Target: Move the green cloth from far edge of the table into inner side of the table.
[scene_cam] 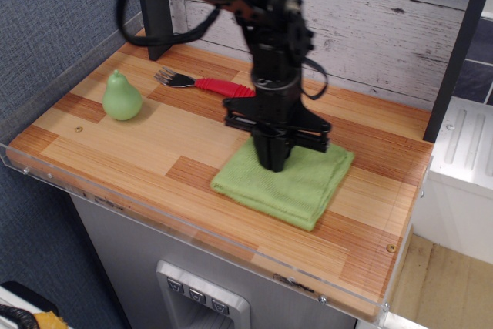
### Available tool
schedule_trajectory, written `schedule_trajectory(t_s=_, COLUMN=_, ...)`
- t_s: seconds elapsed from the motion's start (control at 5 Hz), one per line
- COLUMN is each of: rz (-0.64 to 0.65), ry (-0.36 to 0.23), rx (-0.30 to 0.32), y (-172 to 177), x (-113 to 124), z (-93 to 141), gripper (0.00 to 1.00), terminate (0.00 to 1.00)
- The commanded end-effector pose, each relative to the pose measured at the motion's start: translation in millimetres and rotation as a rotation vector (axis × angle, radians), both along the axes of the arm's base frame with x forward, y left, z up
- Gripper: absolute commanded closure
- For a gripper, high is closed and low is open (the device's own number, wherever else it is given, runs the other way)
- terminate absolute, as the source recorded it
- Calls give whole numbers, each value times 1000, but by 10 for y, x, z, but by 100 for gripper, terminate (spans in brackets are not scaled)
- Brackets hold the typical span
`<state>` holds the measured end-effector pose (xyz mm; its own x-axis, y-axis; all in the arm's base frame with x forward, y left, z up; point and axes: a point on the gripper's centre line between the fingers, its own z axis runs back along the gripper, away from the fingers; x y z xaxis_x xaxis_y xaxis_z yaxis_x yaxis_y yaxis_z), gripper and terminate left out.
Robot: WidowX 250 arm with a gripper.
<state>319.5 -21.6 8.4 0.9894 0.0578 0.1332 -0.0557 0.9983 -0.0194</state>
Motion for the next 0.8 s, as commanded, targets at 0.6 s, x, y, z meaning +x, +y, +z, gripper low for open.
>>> schedule_trajectory(t_s=0.6, rz=7, ry=-68, rx=54, y=-72, x=385, z=11, gripper=100, terminate=0)
